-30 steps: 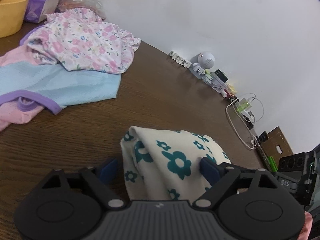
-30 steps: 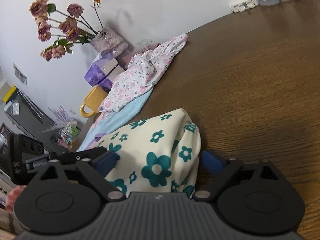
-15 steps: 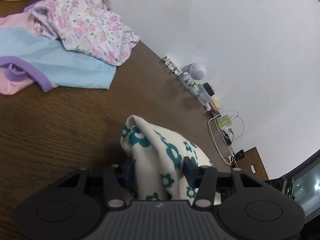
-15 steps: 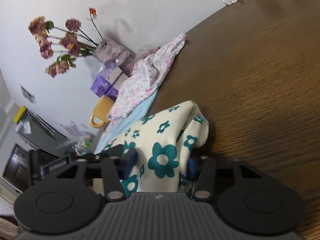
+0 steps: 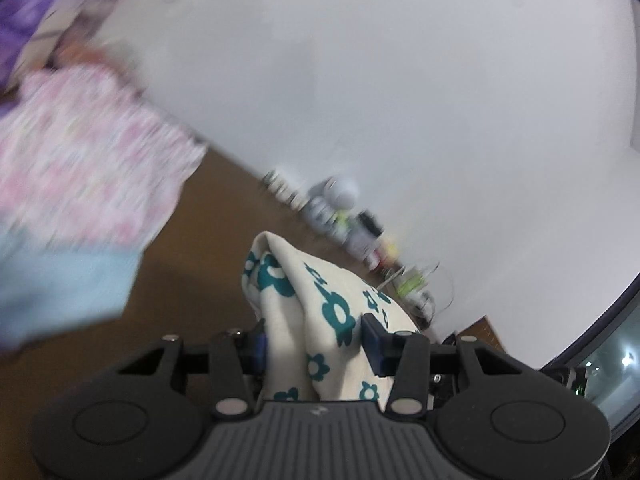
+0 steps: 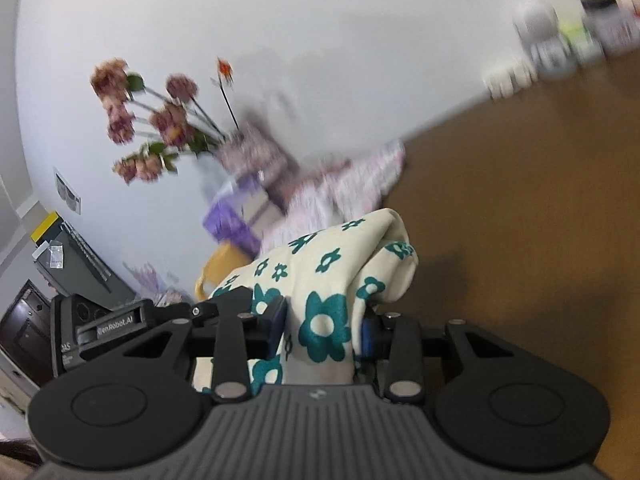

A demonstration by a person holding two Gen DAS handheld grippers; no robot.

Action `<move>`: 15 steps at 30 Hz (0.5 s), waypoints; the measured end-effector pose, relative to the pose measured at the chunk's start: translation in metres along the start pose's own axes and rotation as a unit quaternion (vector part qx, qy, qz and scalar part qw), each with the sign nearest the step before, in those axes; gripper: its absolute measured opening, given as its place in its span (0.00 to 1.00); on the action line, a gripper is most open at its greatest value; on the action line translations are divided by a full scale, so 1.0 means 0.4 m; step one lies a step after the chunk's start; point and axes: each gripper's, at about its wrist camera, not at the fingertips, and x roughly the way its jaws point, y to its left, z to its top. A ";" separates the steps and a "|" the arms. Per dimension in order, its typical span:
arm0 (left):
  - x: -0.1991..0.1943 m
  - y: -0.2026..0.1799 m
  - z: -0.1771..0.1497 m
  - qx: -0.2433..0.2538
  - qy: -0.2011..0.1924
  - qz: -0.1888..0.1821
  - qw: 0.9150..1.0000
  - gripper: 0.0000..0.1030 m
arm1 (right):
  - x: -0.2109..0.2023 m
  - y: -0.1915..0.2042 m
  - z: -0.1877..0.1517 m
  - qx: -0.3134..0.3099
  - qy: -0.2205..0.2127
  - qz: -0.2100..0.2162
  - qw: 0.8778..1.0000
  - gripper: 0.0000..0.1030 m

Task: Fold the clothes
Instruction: 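Lift the bundle with both grippers and carry it toward the white robot figure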

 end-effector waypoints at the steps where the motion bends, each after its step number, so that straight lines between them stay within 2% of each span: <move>1: 0.020 -0.013 0.030 0.006 -0.005 -0.002 1.000 0.42 | 0.002 0.005 0.027 -0.008 -0.010 -0.002 1.000 0.34; 7: 0.181 -0.035 0.174 0.018 -0.021 0.001 1.000 0.42 | 0.082 -0.058 0.198 0.000 -0.040 -0.016 0.999 0.34; 12: 0.364 0.038 0.234 -0.014 -0.014 0.012 1.000 0.42 | 0.198 -0.202 0.278 0.030 -0.033 -0.029 0.999 0.34; 15: 0.461 0.095 0.239 -0.029 -0.004 0.012 0.999 0.41 | 0.265 -0.286 0.296 0.052 -0.031 -0.044 0.997 0.34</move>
